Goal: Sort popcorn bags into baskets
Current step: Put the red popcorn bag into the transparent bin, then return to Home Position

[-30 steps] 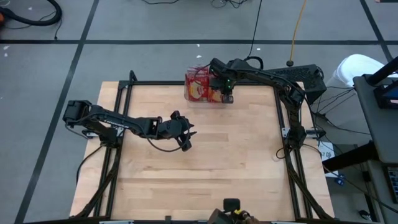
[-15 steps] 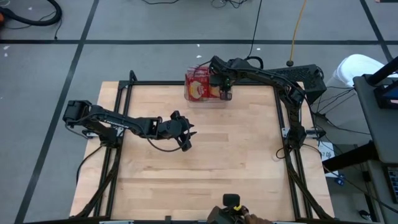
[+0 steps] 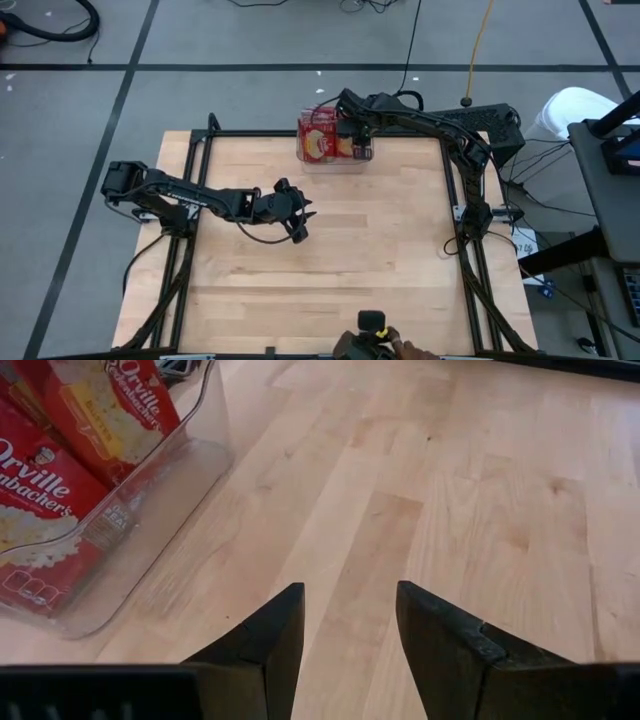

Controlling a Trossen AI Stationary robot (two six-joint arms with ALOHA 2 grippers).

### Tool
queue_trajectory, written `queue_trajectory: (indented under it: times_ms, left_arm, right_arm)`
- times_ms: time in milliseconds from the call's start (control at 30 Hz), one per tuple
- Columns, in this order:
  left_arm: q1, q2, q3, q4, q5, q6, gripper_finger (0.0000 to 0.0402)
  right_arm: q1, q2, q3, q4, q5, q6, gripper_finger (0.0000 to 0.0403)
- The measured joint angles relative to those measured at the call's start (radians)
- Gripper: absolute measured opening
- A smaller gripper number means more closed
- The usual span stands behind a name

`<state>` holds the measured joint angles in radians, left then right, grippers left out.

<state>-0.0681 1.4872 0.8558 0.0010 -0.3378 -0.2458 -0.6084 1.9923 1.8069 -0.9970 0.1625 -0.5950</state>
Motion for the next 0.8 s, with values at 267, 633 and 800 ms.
queue_trajectory:
  times_ms: [267,633,800]
  left_arm:
    - [-0.013,0.0,0.0,-0.007,0.0,0.001,0.0166]
    - [-0.019,0.0,0.0,-0.021,0.0,-0.003,0.0166]
    - [-0.019,0.0,0.0,-0.021,0.0,-0.004,0.0166]
  right_arm:
    - [0.001,0.0,0.0,0.049,0.123,-0.004,0.014]
    - [0.002,-0.055,0.0,0.106,0.133,0.018,0.0185]
    - [0.012,-0.127,0.0,0.094,0.127,0.028,0.0183]
